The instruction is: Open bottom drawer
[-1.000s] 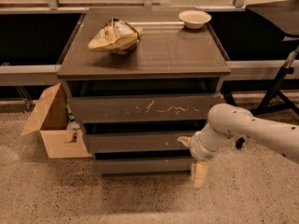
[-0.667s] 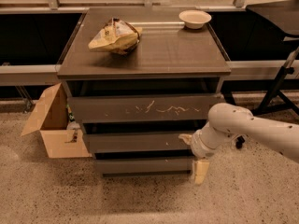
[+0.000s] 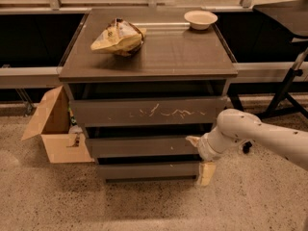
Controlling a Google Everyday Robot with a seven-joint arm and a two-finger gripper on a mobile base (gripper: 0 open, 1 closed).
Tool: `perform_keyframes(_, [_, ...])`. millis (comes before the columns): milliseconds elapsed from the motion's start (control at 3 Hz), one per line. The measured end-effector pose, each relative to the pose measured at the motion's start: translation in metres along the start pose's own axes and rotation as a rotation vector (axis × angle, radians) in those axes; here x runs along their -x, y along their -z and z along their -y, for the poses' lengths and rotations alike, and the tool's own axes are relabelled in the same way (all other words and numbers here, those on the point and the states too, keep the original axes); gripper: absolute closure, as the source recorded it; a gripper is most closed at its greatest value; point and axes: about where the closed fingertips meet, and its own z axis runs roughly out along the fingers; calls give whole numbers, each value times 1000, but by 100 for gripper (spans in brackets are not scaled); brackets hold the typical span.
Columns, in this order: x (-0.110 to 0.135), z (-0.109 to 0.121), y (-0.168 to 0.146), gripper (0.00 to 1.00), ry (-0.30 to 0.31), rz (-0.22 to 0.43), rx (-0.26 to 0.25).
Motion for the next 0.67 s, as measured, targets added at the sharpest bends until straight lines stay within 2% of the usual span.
perform_keyframes(333, [-17,12,-21,0,-28,58,-21])
perform_keyframes(667, [-17,12,-21,0,-28,58,-20])
